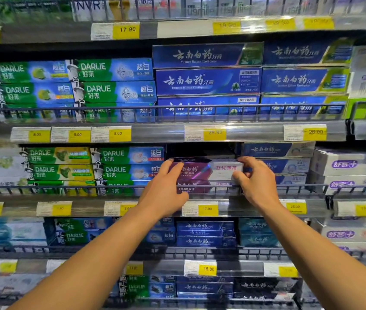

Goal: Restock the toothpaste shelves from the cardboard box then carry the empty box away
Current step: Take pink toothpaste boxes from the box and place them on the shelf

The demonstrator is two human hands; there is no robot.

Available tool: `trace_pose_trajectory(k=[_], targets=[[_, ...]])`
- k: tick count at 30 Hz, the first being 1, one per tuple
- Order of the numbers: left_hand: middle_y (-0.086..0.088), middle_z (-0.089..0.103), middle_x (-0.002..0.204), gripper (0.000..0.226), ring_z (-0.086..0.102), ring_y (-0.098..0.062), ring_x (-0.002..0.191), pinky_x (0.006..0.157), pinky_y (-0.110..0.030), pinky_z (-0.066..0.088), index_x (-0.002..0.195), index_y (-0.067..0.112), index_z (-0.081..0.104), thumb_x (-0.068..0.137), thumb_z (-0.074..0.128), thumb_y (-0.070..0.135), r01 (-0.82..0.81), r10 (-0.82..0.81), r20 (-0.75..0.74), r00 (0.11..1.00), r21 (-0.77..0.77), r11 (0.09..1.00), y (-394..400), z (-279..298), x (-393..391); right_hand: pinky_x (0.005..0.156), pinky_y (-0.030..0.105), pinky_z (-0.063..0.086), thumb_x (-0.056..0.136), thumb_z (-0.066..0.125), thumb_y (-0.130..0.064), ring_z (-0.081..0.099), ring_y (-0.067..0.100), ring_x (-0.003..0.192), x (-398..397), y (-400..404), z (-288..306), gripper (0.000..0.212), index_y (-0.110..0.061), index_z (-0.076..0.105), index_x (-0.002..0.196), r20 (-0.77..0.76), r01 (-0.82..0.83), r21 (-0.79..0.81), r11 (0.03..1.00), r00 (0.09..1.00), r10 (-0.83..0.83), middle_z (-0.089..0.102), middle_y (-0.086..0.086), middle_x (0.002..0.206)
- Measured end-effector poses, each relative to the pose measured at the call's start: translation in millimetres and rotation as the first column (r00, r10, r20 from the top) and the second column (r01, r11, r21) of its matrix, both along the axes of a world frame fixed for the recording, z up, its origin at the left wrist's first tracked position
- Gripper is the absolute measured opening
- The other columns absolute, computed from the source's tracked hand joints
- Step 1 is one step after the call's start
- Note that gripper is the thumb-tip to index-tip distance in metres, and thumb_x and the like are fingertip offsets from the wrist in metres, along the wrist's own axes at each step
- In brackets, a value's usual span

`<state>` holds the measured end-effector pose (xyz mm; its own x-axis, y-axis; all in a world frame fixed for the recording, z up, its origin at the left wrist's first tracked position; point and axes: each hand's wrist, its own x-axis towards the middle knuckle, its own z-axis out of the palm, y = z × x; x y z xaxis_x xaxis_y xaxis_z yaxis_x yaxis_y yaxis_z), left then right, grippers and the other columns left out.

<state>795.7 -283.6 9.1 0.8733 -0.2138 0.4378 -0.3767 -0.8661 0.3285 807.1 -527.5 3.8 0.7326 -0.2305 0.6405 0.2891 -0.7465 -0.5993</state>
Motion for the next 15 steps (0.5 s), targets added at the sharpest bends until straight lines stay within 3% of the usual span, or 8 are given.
trace_pose_trajectory(k=[11,15], targets=[[0.005,0.015,0.156,0.078,0.044,-0.023,0.128,0.095,-0.041,0.05,0.151,0.025,0.025,0.084,0.064,0.036,0.029,-0.029,0.027,0.999,-0.027,0.999,3,2,-2,0.082,0.037,0.051,0.087,0.067,-0.025,0.06,0.017,0.084,0,2,-3,0.046,-0.022,0.053,0.131,0.013,0.021,0.016,1.0,1.0,-0.021,0.058,0.004,0.116],[0.003,0.041,0.142,0.063,0.049,-0.017,0.12,0.091,-0.025,0.041,0.144,0.02,0.042,0.086,0.063,0.027,0.091,-0.068,0.146,0.987,-0.157,0.983,3,1,-19,0.084,0.036,0.048,0.089,0.066,-0.028,0.058,0.018,0.095,-20,8,-10,0.053,-0.021,0.046,0.137,0.046,0.029,0.058,0.998,0.998,-0.031,0.05,0.003,0.124]])
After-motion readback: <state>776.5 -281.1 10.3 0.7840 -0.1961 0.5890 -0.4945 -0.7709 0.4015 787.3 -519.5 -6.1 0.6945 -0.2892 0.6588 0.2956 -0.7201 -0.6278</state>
